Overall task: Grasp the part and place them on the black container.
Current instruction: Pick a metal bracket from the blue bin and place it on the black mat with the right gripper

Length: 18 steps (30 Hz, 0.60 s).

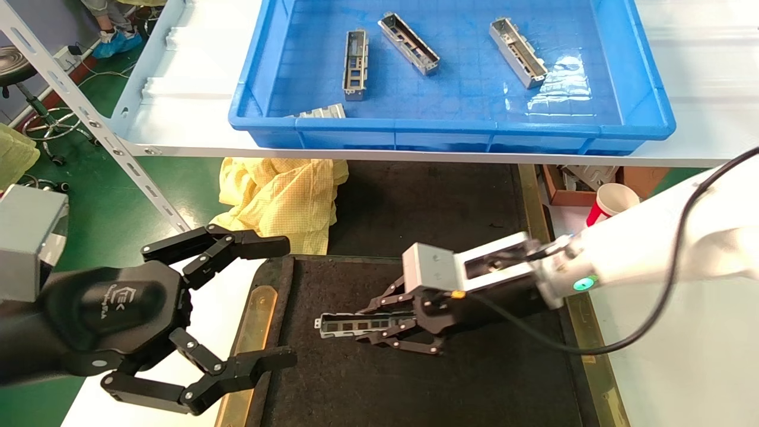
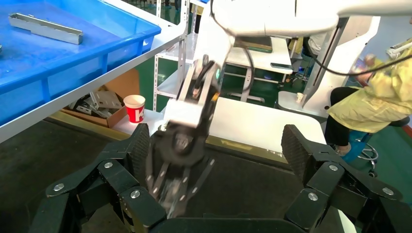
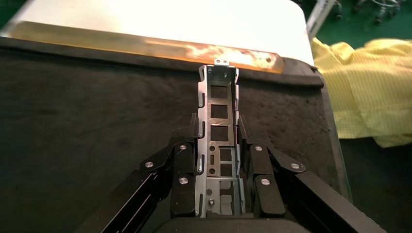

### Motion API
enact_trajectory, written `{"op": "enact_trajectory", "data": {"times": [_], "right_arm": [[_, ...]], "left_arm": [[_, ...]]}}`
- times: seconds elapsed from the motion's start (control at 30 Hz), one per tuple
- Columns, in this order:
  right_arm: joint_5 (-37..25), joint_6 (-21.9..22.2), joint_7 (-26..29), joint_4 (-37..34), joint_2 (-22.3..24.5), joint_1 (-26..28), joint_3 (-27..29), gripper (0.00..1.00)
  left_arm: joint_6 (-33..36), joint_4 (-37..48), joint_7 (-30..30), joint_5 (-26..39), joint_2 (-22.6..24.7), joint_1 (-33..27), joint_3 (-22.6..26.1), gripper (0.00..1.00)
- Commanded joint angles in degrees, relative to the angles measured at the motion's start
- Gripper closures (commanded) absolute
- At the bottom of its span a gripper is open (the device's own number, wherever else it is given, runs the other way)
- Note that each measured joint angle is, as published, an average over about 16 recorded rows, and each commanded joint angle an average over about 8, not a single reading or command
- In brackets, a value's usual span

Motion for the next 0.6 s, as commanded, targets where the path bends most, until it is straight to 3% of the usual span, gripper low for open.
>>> {"op": "enact_trajectory", "data": {"times": [0.03,0.3,0.6], "right_arm": [[0.12,1.64,-1.87,-2.88,-1.88,-1.55,0.12,1.0],[1.79,8.3,-6.32,-9.02,-6.41,-5.16,1.4,1.0],[3.06,17.1,-8.06,-5.7,-7.38,-7.65,1.76,1.0]], "left_arm": [[0.0,0.0,0.0,0.0,0.0,0.0,0.0,0.0],[0.0,0.0,0.0,0.0,0.0,0.0,0.0,0.0],[0.0,0.0,0.0,0.0,0.0,0.0,0.0,0.0]]}}
